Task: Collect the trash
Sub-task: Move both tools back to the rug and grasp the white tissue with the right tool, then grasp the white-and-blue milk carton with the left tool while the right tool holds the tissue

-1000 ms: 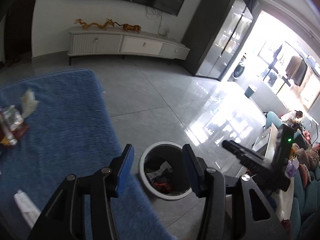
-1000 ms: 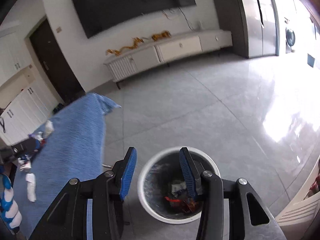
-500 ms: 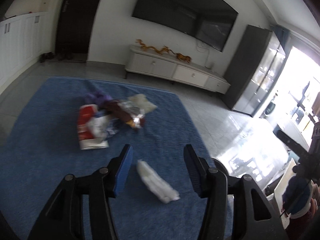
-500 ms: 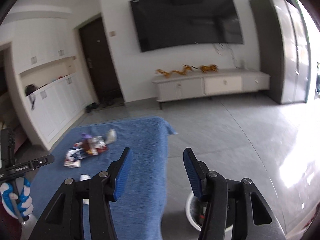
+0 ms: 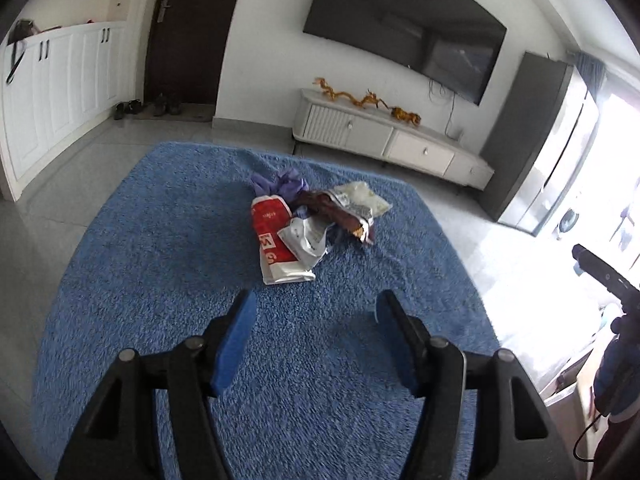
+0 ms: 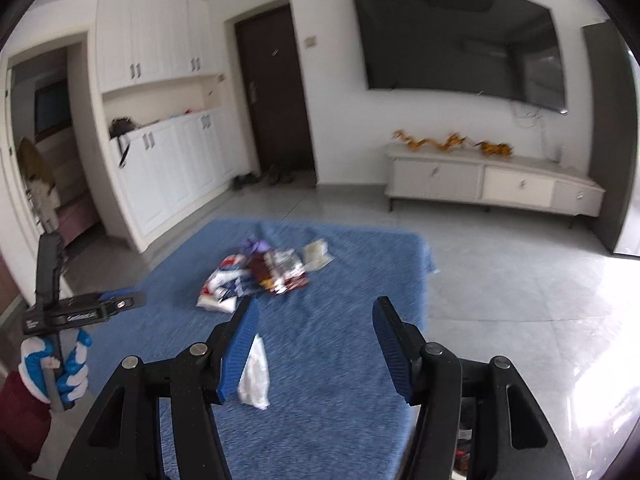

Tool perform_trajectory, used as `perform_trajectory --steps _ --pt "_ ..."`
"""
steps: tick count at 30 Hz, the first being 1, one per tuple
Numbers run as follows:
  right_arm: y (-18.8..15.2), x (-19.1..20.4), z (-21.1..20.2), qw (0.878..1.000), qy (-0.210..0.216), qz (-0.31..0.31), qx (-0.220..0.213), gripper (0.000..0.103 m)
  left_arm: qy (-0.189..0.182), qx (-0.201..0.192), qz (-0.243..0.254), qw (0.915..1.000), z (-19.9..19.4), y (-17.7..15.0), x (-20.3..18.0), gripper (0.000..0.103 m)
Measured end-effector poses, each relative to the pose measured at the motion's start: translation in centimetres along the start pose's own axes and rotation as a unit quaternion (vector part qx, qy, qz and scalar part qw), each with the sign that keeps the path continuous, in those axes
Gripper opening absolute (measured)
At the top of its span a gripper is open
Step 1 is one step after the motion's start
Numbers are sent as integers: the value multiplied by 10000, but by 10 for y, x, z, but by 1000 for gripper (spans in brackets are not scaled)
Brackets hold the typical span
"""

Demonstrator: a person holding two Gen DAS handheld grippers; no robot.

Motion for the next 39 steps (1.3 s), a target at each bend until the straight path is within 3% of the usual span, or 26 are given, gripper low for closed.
perform_trajectory --steps 9,15,22,25,27,29,32,39 --pt "-64 10 103 9922 530 189 1111 57 244 276 684 9970 71 18 -20 61" --pt "-89 20 148 9836 905 150 1556 57 387 329 1295 9903 115 33 -41 61" --pt "-109 29 181 9746 1134 -83 1930 57 504 498 1369 9880 155 35 -40 60" --pt "-117 31 189 9721 1211 -127 2006 57 465 431 1408 9880 156 36 -42 47" --pt "-118 33 189 9722 1240 -215 1975 50 498 395 1470 9871 156 36 -45 46" --pt "-117 35 190 9711 1305 -253 1983 35 527 366 1566 9856 156 34 -50 46" --pt "-119 37 189 9705 1355 -275 1973 24 457 360 1634 9848 152 29 -59 45" --pt "-124 33 172 9732 1360 -111 1852 14 116 539 1340 9894 134 12 -71 42"
Point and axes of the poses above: each gripper's, at about its wrist camera, not at the fingertips, and z roughly the way its jaws point, x to its left, y to its top, the point moved 9 cm from there along z, roughly the way its jaws point, and after that the axes turned 13 degrees about y, right-handed, at the moved point
